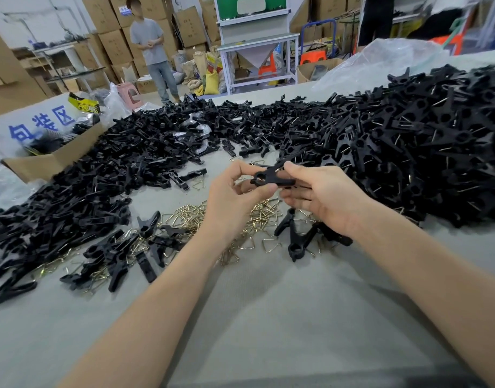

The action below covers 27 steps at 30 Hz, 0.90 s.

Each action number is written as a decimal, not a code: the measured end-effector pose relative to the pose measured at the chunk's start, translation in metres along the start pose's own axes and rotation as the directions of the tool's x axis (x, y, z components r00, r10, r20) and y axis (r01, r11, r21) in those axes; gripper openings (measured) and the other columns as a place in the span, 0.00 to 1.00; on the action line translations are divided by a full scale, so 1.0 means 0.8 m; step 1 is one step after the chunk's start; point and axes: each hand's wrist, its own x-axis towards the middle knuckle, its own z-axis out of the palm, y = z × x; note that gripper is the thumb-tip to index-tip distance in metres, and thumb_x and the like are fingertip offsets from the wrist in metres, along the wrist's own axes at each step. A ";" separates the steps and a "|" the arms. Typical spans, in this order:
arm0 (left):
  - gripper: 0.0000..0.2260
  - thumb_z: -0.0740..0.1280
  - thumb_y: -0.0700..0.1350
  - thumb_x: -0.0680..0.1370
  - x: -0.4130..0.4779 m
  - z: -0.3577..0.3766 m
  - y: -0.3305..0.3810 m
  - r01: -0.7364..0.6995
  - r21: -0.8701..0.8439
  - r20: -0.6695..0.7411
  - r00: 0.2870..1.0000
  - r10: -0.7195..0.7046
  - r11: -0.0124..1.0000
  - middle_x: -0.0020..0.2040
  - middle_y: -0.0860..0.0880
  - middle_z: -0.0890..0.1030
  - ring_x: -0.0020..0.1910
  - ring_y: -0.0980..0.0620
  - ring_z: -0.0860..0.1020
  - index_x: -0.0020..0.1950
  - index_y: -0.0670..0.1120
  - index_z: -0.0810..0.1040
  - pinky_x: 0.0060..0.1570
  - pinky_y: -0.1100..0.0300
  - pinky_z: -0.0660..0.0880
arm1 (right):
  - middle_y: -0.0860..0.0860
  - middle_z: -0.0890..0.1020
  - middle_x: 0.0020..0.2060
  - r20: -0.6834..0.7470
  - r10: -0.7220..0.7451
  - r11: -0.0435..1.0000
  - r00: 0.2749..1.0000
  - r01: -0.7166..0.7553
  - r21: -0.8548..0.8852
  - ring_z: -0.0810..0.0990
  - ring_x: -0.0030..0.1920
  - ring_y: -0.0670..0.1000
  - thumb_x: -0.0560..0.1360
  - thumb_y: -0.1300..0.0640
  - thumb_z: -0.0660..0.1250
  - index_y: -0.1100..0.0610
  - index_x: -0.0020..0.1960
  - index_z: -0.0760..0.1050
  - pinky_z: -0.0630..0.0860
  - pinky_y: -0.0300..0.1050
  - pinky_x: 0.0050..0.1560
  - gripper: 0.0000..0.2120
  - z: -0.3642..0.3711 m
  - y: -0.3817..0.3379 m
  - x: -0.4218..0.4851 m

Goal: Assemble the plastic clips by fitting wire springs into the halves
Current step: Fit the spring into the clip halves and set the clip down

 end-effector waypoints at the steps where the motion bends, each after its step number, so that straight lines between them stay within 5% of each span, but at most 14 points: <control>1: 0.13 0.73 0.32 0.71 0.000 -0.001 0.001 -0.003 -0.005 -0.015 1.000 0.003 1.000 0.36 0.56 0.83 0.36 0.58 0.79 0.42 0.49 0.76 0.39 0.65 0.77 | 0.53 0.85 0.37 0.036 0.037 0.998 0.999 -0.039 0.052 0.82 0.35 0.49 0.75 0.56 0.68 0.60 0.42 0.83 0.79 0.39 0.37 0.09 -0.001 -0.002 0.000; 6: 0.12 0.72 0.35 0.73 -0.003 -0.003 0.011 -0.045 -0.052 0.020 0.999 0.046 0.998 0.41 0.58 0.83 0.38 0.58 0.79 0.47 0.50 0.77 0.44 0.57 0.80 | 0.57 0.83 0.39 0.353 0.201 0.891 0.914 -0.320 0.323 0.83 0.39 0.52 0.68 0.55 0.71 0.61 0.42 0.83 0.81 0.44 0.43 0.09 -0.007 -0.008 -0.004; 10: 0.12 0.71 0.38 0.70 -0.007 0.002 0.020 -0.050 -0.154 0.103 0.993 0.067 0.987 0.45 0.56 0.83 0.45 0.46 0.77 0.43 0.57 0.81 0.45 0.57 0.79 | 0.57 0.79 0.44 0.501 0.170 0.881 0.849 -0.359 0.310 0.83 0.42 0.52 0.69 0.52 0.70 0.63 0.57 0.75 0.81 0.44 0.45 0.21 -0.011 -0.007 -0.006; 13: 0.14 0.70 0.40 0.70 -0.007 0.003 0.023 -0.063 -0.127 0.122 0.989 0.078 0.990 0.49 0.57 0.82 0.49 0.43 0.72 0.41 0.61 0.81 0.51 0.50 0.76 | 0.59 0.77 0.53 0.581 0.150 0.890 0.800 -0.365 0.273 0.82 0.47 0.55 0.60 0.51 0.79 0.65 0.65 0.71 0.81 0.48 0.49 0.38 -0.012 -0.005 -0.006; 15: 0.15 0.71 0.39 0.70 -0.007 0.002 0.023 -0.089 -0.091 0.141 0.985 0.101 0.992 0.52 0.58 0.82 0.49 0.43 0.73 0.41 0.62 0.80 0.48 0.56 0.77 | 0.59 0.78 0.55 0.611 0.142 0.904 0.779 -0.354 0.241 0.81 0.50 0.56 0.56 0.51 0.83 0.63 0.66 0.72 0.80 0.49 0.50 0.42 -0.010 -0.003 -0.006; 19: 0.17 0.73 0.36 0.69 -0.006 0.000 0.019 -0.118 0.022 0.121 0.986 0.115 0.993 0.54 0.58 0.81 0.45 0.43 0.75 0.42 0.59 0.79 0.44 0.56 0.77 | 0.58 0.81 0.54 0.591 0.112 0.929 0.799 -0.296 0.224 0.82 0.50 0.55 0.55 0.51 0.83 0.59 0.56 0.81 0.79 0.48 0.51 0.32 -0.009 -0.001 -0.005; 21: 0.15 0.75 0.37 0.68 -0.006 -0.002 0.018 -0.160 0.138 0.084 0.985 0.149 0.977 0.53 0.58 0.81 0.42 0.53 0.75 0.44 0.56 0.78 0.42 0.62 0.75 | 0.56 0.82 0.52 0.605 0.078 0.948 0.793 -0.247 0.202 0.82 0.49 0.53 0.56 0.50 0.83 0.56 0.55 0.82 0.79 0.47 0.52 0.29 -0.007 0.000 -0.006; 23: 0.14 0.76 0.40 0.67 -0.007 -0.003 0.018 -0.239 0.238 0.071 0.971 0.229 0.941 0.52 0.58 0.80 0.40 0.62 0.73 0.43 0.56 0.77 0.40 0.69 0.72 | 0.55 0.83 0.50 0.602 0.059 0.956 0.797 -0.219 0.197 0.82 0.47 0.52 0.56 0.50 0.83 0.54 0.53 0.83 0.79 0.47 0.52 0.27 -0.003 0.000 -0.007; 27: 0.09 0.77 0.43 0.68 -0.007 -0.003 0.012 -0.383 0.449 0.063 0.915 0.399 0.807 0.51 0.55 0.80 0.39 0.61 0.74 0.43 0.48 0.79 0.39 0.67 0.73 | 0.55 0.84 0.46 0.524 0.095 0.950 0.846 -0.235 0.207 0.82 0.45 0.51 0.57 0.51 0.80 0.56 0.45 0.85 0.79 0.47 0.54 0.19 0.001 -0.001 -0.006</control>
